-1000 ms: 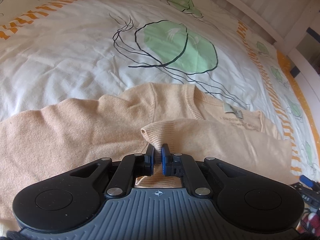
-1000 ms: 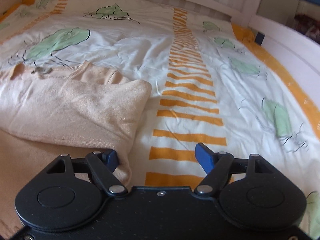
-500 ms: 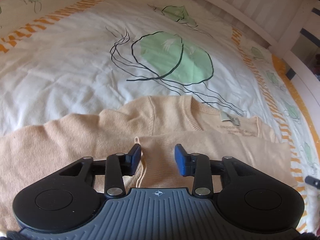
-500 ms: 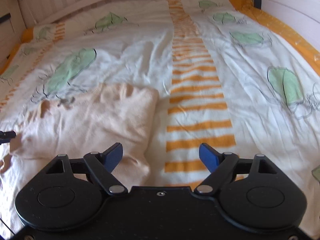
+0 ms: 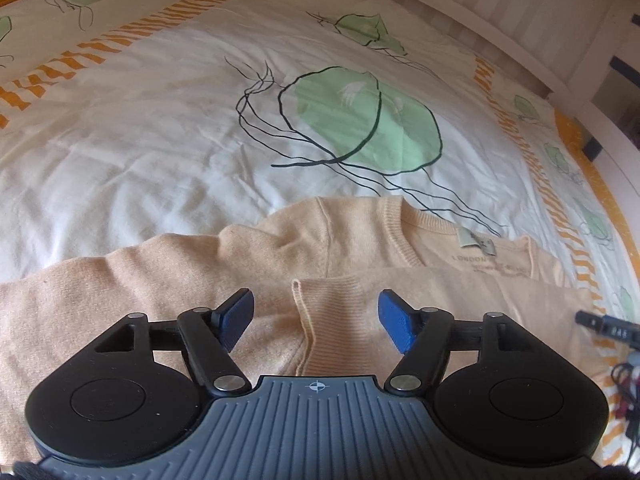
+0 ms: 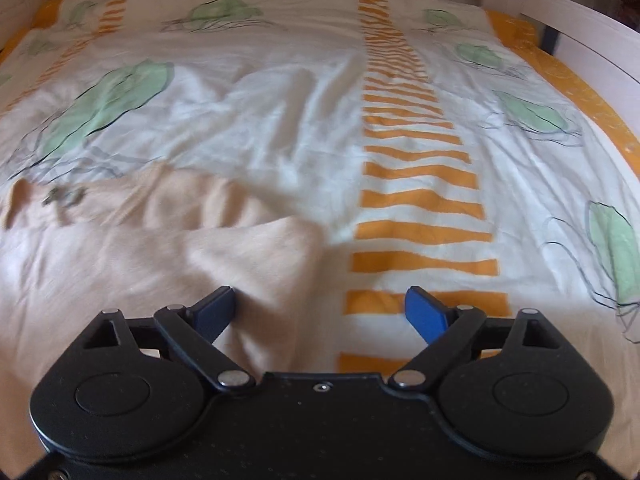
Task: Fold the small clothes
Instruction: 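Move the left tool to the cuff of the other sweater sleeve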
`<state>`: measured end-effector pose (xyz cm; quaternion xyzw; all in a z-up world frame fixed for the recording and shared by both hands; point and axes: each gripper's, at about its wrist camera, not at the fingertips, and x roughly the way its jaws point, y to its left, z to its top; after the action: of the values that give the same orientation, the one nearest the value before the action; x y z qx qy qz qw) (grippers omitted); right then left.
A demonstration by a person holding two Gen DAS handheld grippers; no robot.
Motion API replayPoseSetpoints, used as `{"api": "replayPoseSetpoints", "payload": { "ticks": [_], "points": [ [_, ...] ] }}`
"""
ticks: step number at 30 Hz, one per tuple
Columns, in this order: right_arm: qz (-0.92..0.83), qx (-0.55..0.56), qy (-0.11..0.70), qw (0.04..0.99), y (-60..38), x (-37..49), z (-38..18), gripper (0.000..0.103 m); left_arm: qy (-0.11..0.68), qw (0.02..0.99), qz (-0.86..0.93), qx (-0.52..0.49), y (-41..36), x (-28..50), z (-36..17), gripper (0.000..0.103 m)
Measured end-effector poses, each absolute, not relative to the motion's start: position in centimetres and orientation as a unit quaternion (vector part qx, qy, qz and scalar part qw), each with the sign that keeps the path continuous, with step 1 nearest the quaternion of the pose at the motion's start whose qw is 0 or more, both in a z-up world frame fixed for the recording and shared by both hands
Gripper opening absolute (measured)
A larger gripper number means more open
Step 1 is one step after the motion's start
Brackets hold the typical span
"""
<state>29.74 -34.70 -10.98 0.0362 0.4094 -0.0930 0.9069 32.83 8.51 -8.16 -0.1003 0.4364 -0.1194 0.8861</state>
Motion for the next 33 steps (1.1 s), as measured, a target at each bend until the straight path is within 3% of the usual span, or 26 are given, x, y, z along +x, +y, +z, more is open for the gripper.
{"api": "replayPoseSetpoints", "payload": {
  "ticks": [7, 13, 16, 25, 27, 33],
  "points": [
    [-0.076, 0.11, 0.392, 0.91, -36.8, 27.0, -9.3, 0.092, 0.442, 0.885, -0.123, -0.087, 7.5, 32.6, -8.8, 0.072],
    [-0.027, 0.004, 0.448, 0.894, -33.9, 24.8, -10.7, 0.092, 0.448, 0.881, -0.135, -0.07, 6.5, 32.2, -9.3, 0.073],
    [-0.032, 0.026, 0.45, 0.892, -34.9, 23.5, -10.6, 0.092, 0.443, 0.884, -0.133, -0.071, 6.7, 32.1, -9.1, 0.074],
    [0.017, 0.075, 0.347, 0.935, -34.7, 20.9, -7.0, 0.096, 0.384, 0.912, -0.111, -0.088, 8.7, 30.2, -7.7, 0.088],
    [0.027, 0.08, 0.342, 0.936, -34.5, 20.6, -7.4, 0.096, 0.365, 0.921, -0.101, -0.098, 9.5, 29.3, -7.4, 0.092],
    [0.067, 0.116, 0.349, 0.927, -33.5, 21.4, -7.4, 0.096, 0.343, 0.931, -0.045, -0.113, 12.2, 26.5, -7.8, 0.093]
  ]
}}
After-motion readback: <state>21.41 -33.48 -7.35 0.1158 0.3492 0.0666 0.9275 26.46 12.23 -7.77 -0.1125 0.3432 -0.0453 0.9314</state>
